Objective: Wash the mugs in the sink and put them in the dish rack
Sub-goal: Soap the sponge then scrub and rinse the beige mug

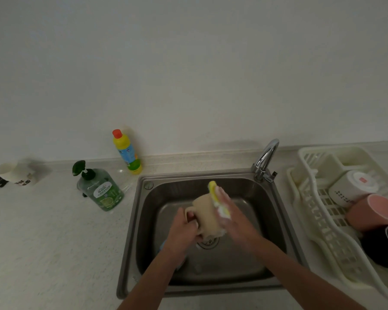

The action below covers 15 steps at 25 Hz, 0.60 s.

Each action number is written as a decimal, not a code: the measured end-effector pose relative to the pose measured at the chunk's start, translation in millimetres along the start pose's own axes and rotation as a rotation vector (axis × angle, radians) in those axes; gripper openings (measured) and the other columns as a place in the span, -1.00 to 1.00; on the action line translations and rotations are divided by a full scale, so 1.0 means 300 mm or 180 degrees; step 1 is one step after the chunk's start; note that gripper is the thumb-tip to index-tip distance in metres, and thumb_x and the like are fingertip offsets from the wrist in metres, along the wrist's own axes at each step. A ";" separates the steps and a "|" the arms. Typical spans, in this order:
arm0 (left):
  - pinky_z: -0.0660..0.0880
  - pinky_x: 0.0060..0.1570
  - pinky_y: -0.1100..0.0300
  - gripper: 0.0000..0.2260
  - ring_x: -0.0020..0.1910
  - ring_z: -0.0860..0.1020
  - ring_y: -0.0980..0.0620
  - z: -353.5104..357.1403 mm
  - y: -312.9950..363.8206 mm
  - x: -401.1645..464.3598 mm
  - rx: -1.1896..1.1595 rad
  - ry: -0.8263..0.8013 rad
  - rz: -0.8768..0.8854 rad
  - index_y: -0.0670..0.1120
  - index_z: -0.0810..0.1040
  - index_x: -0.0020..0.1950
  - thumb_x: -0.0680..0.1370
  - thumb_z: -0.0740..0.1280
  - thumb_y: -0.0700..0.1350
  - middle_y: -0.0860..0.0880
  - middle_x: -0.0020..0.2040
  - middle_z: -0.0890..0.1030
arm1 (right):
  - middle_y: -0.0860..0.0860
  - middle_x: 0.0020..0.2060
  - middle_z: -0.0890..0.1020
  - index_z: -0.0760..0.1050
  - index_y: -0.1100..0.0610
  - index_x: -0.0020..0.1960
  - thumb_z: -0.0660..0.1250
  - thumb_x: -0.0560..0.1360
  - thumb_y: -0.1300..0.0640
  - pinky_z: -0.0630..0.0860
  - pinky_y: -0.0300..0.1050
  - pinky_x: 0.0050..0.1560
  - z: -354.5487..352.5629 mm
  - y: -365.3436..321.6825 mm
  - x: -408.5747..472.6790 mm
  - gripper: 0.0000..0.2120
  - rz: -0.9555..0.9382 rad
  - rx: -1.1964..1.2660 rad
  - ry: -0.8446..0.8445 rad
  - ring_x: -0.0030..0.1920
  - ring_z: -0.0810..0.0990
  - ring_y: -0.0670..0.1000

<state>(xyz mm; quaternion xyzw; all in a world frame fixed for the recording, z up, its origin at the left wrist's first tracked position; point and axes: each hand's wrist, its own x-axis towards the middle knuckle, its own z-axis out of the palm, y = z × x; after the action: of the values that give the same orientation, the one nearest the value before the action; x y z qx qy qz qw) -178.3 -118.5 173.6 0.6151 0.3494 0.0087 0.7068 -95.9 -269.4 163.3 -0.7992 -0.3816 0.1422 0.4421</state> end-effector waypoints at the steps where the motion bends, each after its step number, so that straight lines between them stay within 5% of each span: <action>1: 0.65 -0.20 0.01 -0.72 0.10 0.59 -0.16 -0.015 0.012 0.003 -0.0072 0.0023 -0.0014 -0.14 0.44 0.16 0.55 0.15 -0.42 -0.19 0.11 0.57 | -0.19 0.57 0.08 -0.02 -0.31 0.51 0.12 0.67 -0.08 0.10 -0.18 0.52 -0.014 0.004 -0.020 -0.50 0.0092 0.0070 -0.0014 0.56 0.07 -0.16; 4: 0.65 -0.20 0.03 -0.73 0.06 0.60 -0.12 -0.039 0.037 0.025 -0.0027 0.0167 0.0047 -0.14 0.43 0.14 0.54 0.16 -0.42 -0.20 0.11 0.56 | -0.19 0.59 0.01 0.00 -0.18 0.57 0.16 0.66 0.06 0.05 -0.05 0.58 0.029 -0.012 -0.061 -0.44 -0.0179 -0.0125 -0.0048 0.58 -0.03 -0.14; 7: 0.66 -0.16 -0.02 -0.76 0.02 0.63 -0.12 0.006 0.003 0.016 0.0190 -0.0009 0.0102 -0.14 0.44 0.14 0.55 0.17 -0.40 -0.19 0.09 0.60 | -0.14 0.60 -0.07 0.06 -0.05 0.60 0.16 0.61 -0.03 -0.02 0.02 0.56 0.065 -0.004 -0.020 -0.40 -0.0585 -0.1175 -0.0012 0.60 -0.16 0.09; 9: 0.65 -0.11 -0.15 -0.77 0.05 0.61 -0.16 0.029 -0.023 0.013 0.0390 -0.0035 0.0086 -0.13 0.45 0.10 0.53 0.18 -0.38 -0.20 0.08 0.59 | -0.22 0.59 -0.05 0.07 -0.06 0.59 0.13 0.61 -0.06 0.01 -0.05 0.57 0.019 -0.003 0.012 -0.42 -0.0273 -0.0654 0.0176 0.60 -0.10 0.01; 12: 0.65 -0.21 -0.02 -0.72 0.11 0.57 -0.18 0.016 -0.022 0.029 0.0026 0.0105 -0.0083 -0.16 0.44 0.17 0.54 0.16 -0.42 -0.20 0.12 0.55 | -0.16 0.59 0.06 0.00 -0.22 0.53 0.13 0.66 -0.01 0.28 -0.34 0.42 -0.024 0.018 -0.026 -0.49 0.0521 0.0727 -0.0030 0.53 0.10 -0.18; 15: 0.66 -0.19 -0.02 -0.71 0.09 0.58 -0.14 0.015 -0.008 0.033 -0.0194 0.0262 -0.0064 -0.16 0.41 0.18 0.55 0.13 -0.44 -0.18 0.11 0.55 | -0.22 0.57 0.02 0.03 -0.23 0.52 0.16 0.59 -0.09 0.09 -0.19 0.55 0.034 -0.020 -0.066 -0.44 0.0470 0.0389 -0.0151 0.54 -0.03 -0.27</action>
<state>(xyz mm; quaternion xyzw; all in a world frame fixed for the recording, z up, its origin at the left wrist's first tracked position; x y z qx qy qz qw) -169.5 -118.4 166.6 0.5888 0.3839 0.0375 0.7103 -117.7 -276.0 160.1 -0.7931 -0.3227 0.2163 0.4692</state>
